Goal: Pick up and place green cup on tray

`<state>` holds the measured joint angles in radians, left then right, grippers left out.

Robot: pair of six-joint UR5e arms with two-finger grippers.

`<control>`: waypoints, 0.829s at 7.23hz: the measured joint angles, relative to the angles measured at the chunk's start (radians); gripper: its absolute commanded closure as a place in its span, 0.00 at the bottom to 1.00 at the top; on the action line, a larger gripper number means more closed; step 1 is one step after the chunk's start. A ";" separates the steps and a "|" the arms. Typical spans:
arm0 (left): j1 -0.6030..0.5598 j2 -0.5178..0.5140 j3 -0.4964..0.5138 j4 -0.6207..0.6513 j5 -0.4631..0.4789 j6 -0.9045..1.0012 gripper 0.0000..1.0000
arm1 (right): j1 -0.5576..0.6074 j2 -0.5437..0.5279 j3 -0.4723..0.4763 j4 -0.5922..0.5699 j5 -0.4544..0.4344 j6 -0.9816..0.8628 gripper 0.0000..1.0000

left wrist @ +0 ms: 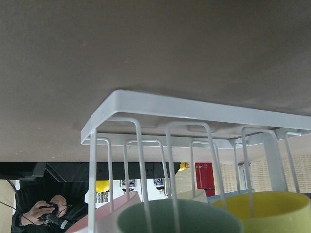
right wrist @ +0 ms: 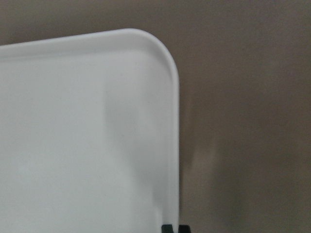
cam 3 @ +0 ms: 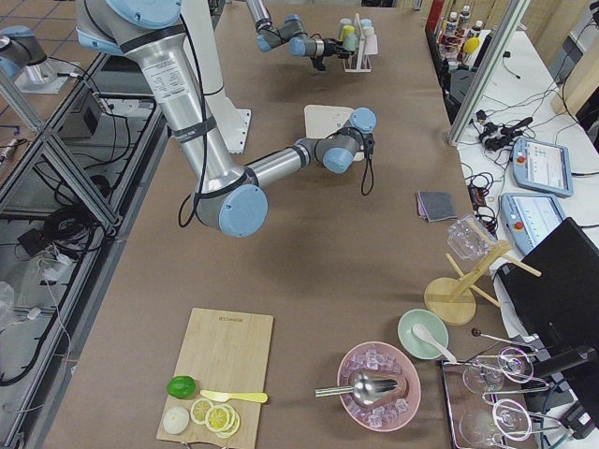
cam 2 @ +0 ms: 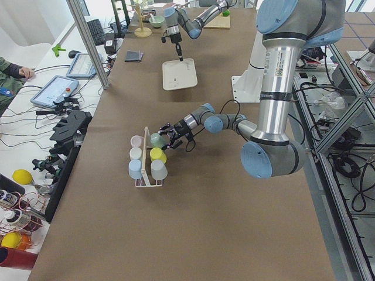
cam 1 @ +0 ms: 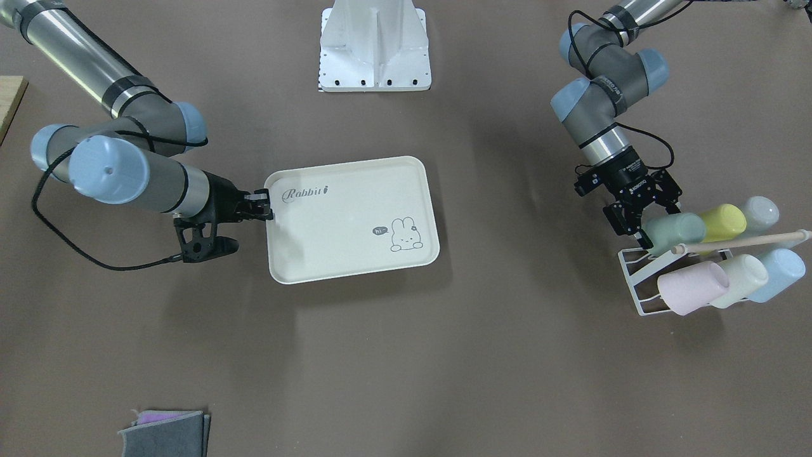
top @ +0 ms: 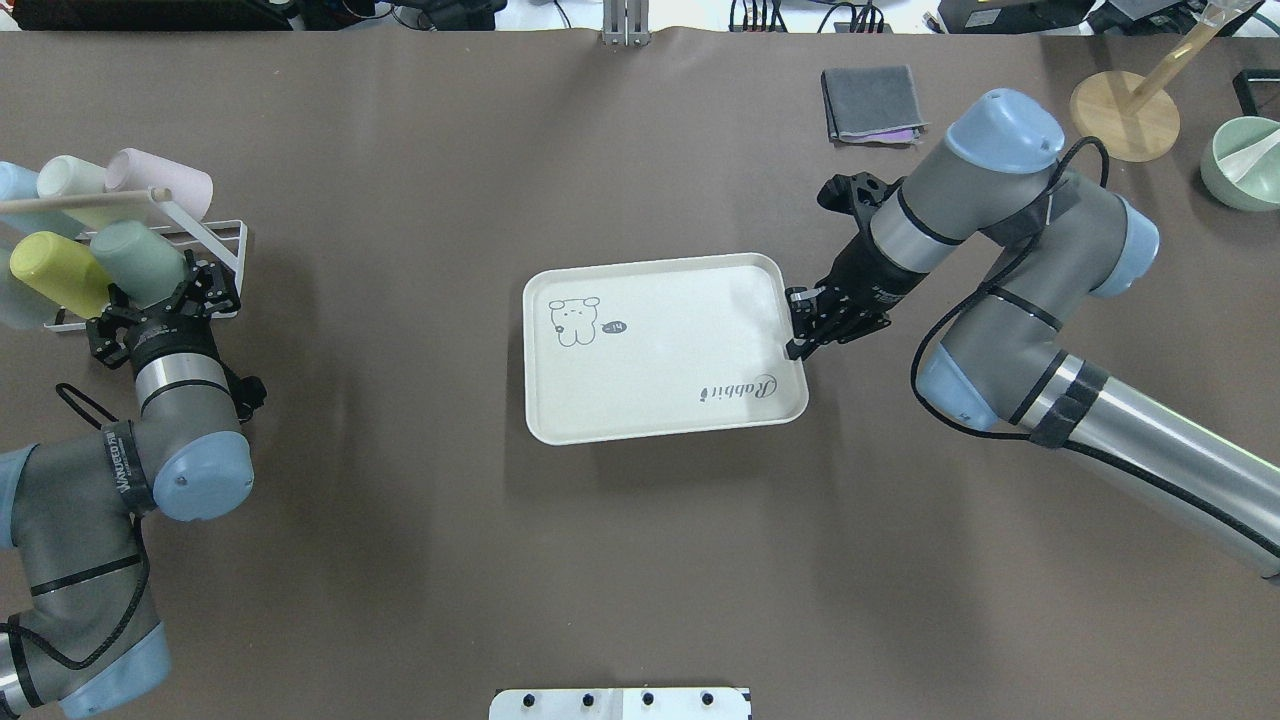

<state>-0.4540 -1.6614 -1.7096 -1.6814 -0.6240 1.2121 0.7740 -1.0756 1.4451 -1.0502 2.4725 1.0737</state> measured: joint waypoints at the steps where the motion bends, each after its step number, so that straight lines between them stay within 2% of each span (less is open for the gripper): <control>1: 0.000 0.002 0.000 -0.007 0.007 0.000 0.20 | -0.029 0.014 0.000 -0.001 -0.038 0.042 1.00; 6: 0.000 0.009 0.000 -0.018 0.014 0.001 0.24 | -0.100 0.058 -0.002 -0.005 -0.134 0.089 1.00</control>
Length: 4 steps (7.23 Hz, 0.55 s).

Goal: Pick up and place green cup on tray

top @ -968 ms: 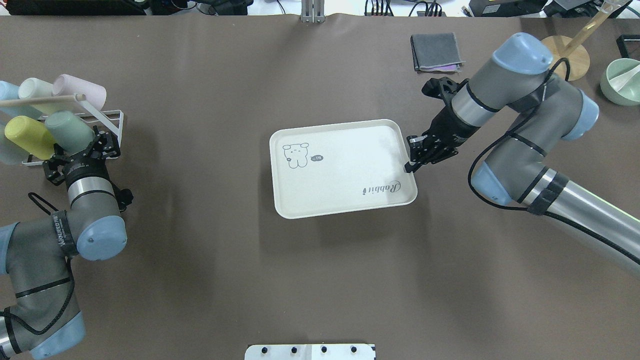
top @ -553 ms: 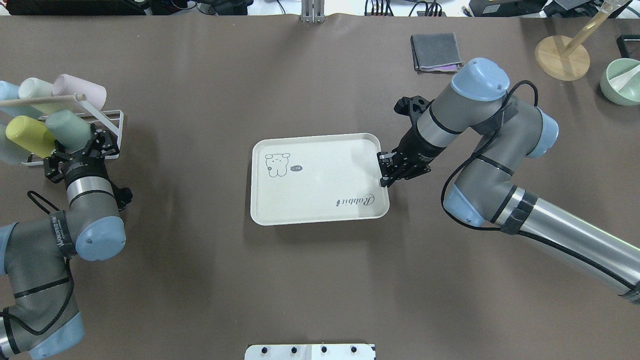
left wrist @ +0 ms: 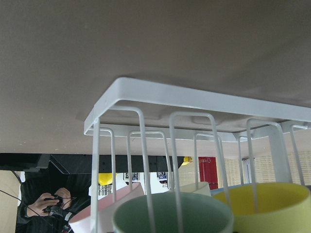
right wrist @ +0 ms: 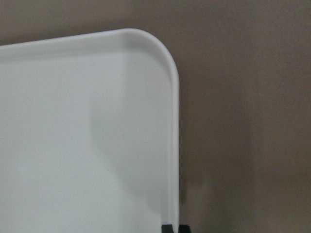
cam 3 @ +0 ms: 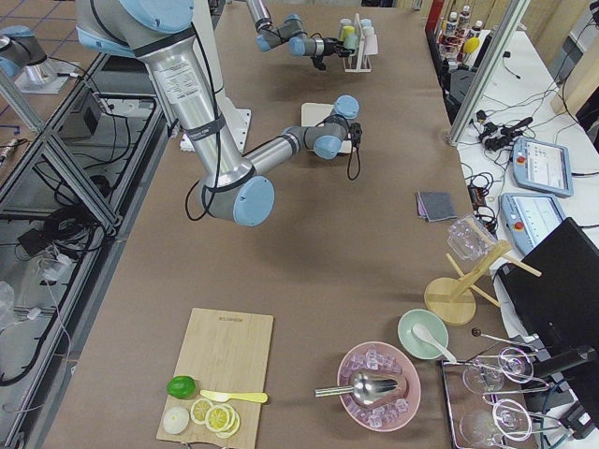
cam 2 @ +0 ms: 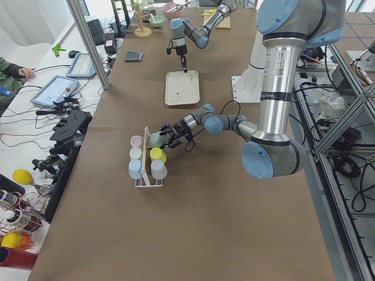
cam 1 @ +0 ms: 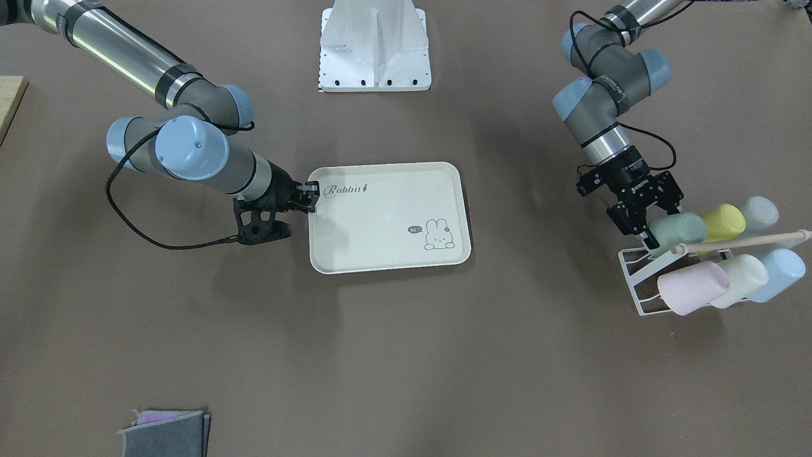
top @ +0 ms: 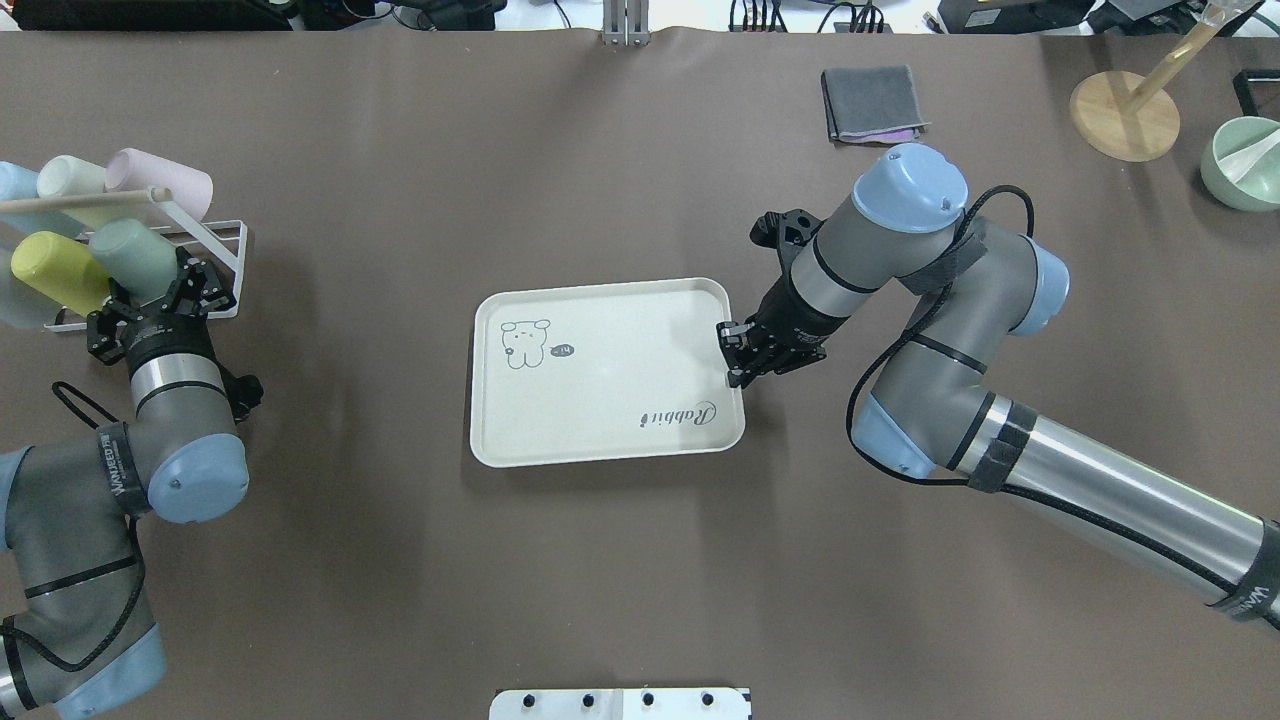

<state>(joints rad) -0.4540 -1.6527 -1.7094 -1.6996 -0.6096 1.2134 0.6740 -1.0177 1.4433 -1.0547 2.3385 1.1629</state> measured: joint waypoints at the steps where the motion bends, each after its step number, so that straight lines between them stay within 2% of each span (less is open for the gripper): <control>1: 0.000 0.001 -0.001 0.000 0.003 0.000 0.24 | -0.006 0.002 0.000 0.000 -0.007 0.001 1.00; 3: 0.000 0.004 -0.005 0.000 0.026 0.000 0.24 | -0.013 0.004 0.000 0.000 -0.015 0.002 1.00; 4: 0.000 0.007 -0.007 -0.001 0.035 -0.001 0.24 | -0.016 0.004 0.000 0.000 -0.020 0.003 0.51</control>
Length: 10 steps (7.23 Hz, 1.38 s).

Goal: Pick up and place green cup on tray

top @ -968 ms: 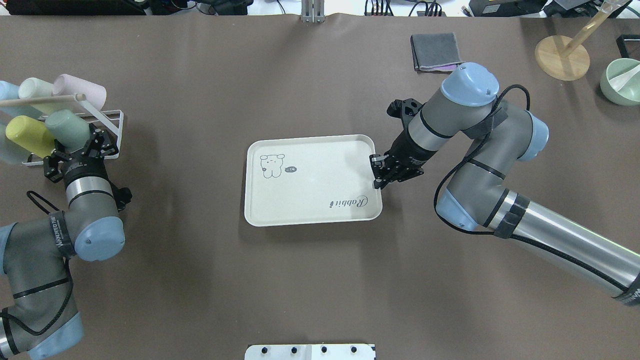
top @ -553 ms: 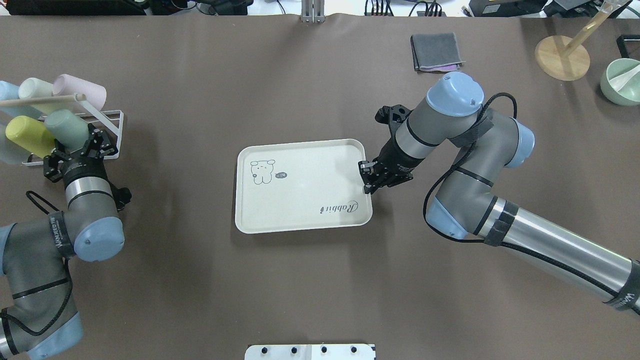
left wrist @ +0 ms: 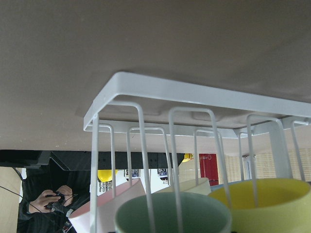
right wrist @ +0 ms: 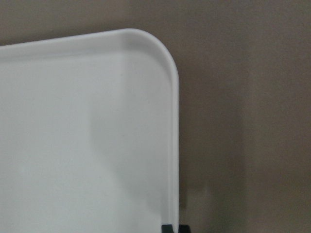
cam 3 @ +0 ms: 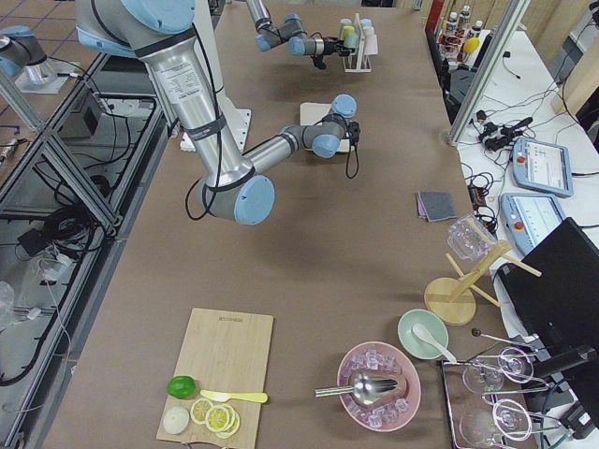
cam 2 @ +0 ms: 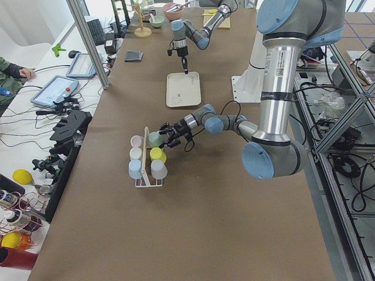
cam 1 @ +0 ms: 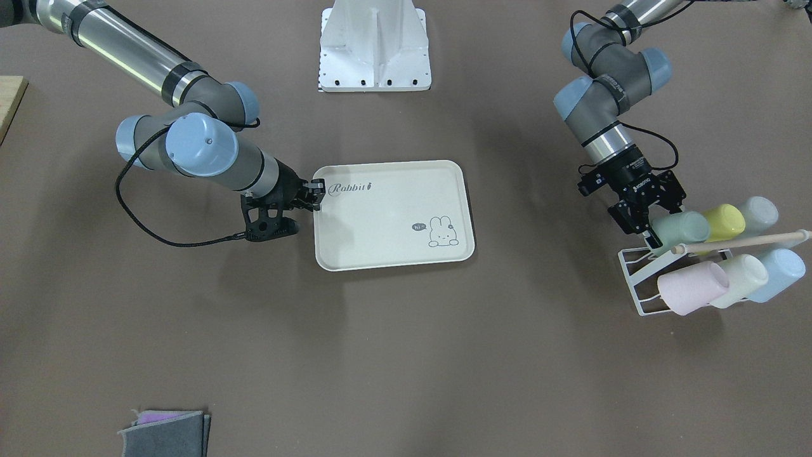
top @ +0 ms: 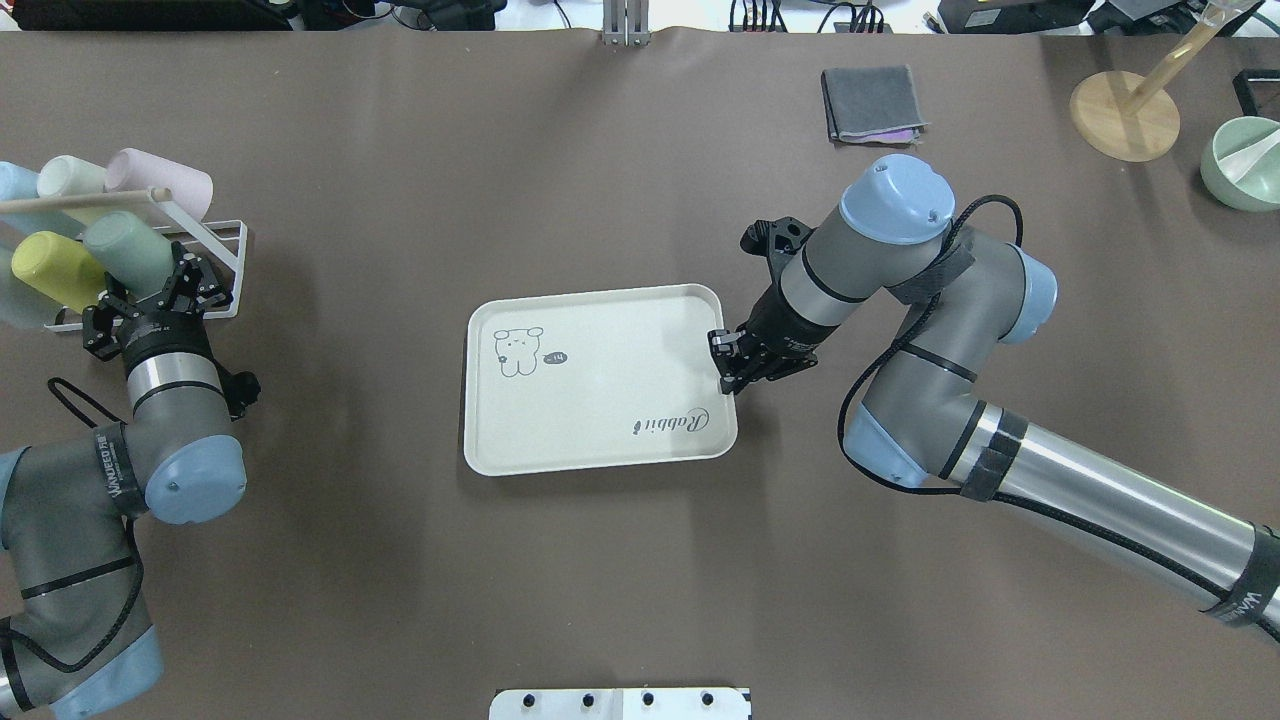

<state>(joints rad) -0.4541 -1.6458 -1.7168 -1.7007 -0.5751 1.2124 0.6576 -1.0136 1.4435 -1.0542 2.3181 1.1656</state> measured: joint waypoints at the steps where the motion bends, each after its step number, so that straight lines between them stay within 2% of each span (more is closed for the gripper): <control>1: 0.000 0.003 -0.004 0.000 0.007 0.000 0.24 | -0.004 -0.001 0.000 0.000 -0.007 0.001 0.01; 4: -0.002 0.016 -0.029 0.000 0.038 -0.001 0.24 | 0.026 -0.017 0.011 -0.001 -0.008 0.002 0.00; 7: -0.003 0.056 -0.080 0.001 0.056 0.001 0.24 | 0.175 -0.093 0.057 -0.087 0.018 -0.029 0.00; 10: -0.005 0.103 -0.147 0.001 0.074 0.002 0.24 | 0.379 -0.218 0.095 -0.242 0.029 -0.309 0.00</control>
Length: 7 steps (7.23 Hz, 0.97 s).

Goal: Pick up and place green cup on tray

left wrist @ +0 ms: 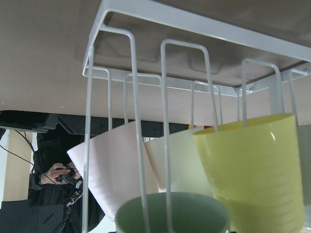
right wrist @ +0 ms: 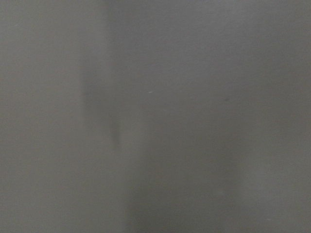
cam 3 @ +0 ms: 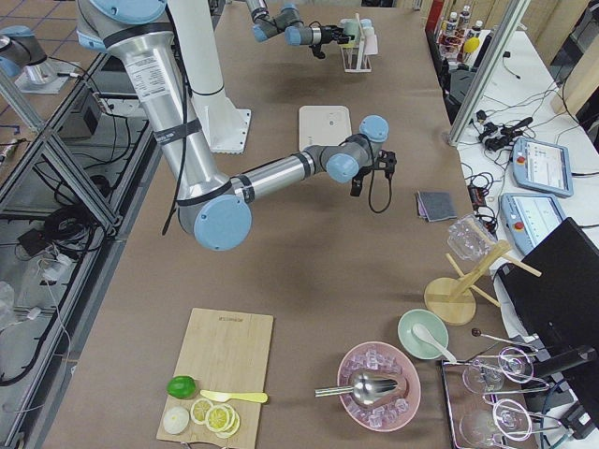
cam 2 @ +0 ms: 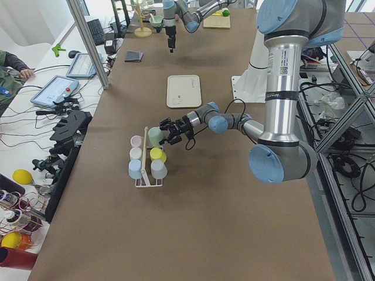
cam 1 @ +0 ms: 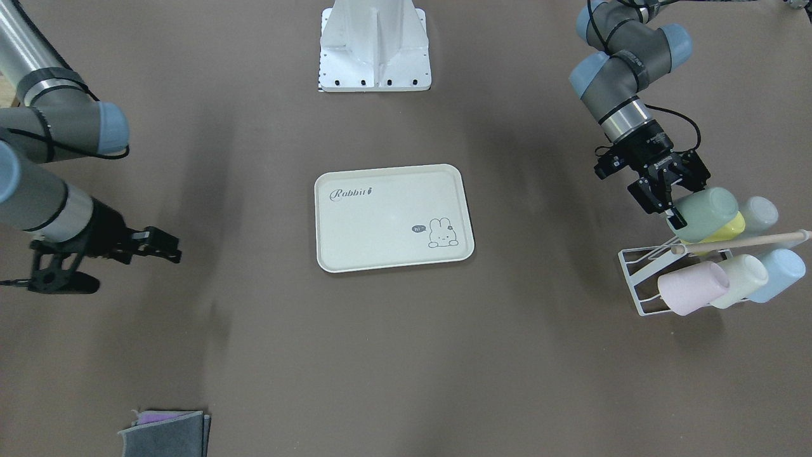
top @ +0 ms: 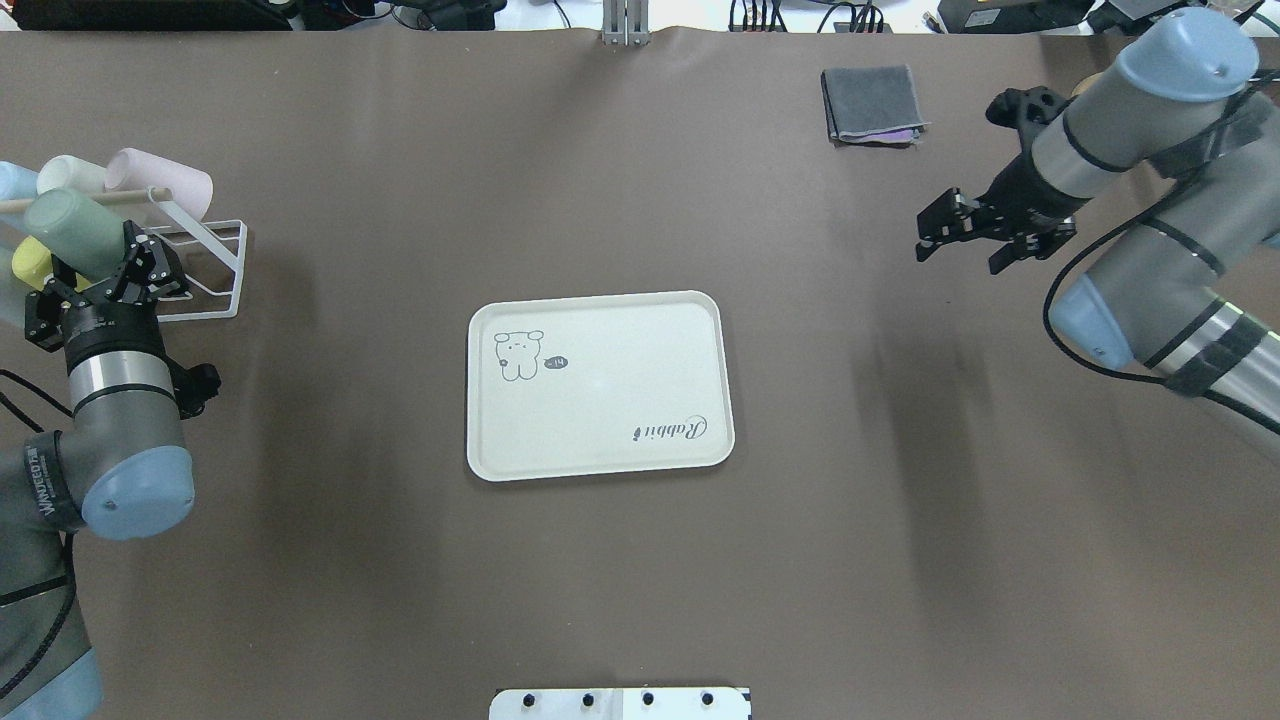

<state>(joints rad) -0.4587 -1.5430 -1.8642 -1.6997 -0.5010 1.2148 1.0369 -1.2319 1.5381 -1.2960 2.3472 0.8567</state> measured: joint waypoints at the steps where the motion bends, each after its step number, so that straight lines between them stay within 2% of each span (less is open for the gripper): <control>1: -0.001 0.013 -0.031 0.000 0.008 0.000 0.24 | 0.070 -0.032 0.028 -0.104 0.006 -0.103 0.00; 2: -0.003 0.017 -0.073 0.000 0.034 0.000 0.24 | 0.190 -0.105 0.086 -0.276 0.007 -0.320 0.00; 4: -0.003 -0.037 -0.085 -0.001 0.067 -0.001 0.24 | 0.362 -0.261 0.109 -0.338 -0.004 -0.630 0.00; 7: -0.001 -0.104 -0.095 -0.001 0.071 0.000 0.26 | 0.492 -0.336 0.067 -0.352 -0.001 -0.803 0.00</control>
<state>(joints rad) -0.4598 -1.6471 -1.9597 -1.7012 -0.4296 1.2151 1.5293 -1.5674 1.6052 -1.6477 2.3464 0.0534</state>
